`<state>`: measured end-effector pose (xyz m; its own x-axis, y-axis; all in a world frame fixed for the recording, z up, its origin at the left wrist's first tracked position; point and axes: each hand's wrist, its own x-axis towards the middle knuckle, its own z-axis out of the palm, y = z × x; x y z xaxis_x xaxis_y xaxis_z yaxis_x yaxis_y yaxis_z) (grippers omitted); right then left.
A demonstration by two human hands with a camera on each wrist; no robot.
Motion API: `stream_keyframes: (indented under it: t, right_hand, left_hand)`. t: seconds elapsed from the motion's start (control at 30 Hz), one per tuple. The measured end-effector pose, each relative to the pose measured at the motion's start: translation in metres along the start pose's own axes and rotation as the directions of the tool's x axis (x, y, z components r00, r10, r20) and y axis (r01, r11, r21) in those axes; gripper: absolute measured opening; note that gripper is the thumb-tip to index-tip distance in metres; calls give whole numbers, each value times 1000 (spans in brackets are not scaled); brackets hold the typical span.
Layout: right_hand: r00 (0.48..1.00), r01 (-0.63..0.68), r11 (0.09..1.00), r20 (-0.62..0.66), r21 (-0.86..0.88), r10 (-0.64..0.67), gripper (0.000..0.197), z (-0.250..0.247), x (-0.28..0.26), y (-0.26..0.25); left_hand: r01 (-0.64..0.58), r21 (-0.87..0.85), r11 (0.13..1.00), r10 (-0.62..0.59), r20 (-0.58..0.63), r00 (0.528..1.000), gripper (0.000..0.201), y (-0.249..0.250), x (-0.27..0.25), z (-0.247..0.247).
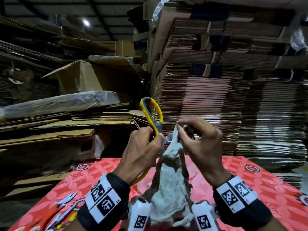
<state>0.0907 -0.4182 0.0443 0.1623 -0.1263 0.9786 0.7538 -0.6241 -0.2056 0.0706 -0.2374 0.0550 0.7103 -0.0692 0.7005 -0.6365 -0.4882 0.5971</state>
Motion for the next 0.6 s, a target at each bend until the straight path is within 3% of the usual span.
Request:
stream_keyframes:
  t: [0.2,0.3,0.4,0.6]
  right_hand:
    - [965,-261,958,22,121,261,8,-11,13,22]
    - [959,-282,947,10,156,283,7,-17,21,20]
    - [962,-266,959,-35,96,270,9,-21,23,19]
    - [952,-301,945,-8,131,304,10,-18,21,10]
  left_hand:
    - [82,-93,992,-80,28,996,31,-4,5,0]
    - [167,-249,954,-178,-22,984,31,-12,13,-4]
    - [231,-469,853,-280,-38,959,19,-15,17,-10]
    - [217,-630,746,-304,-33,952,8,-17,17,-13]
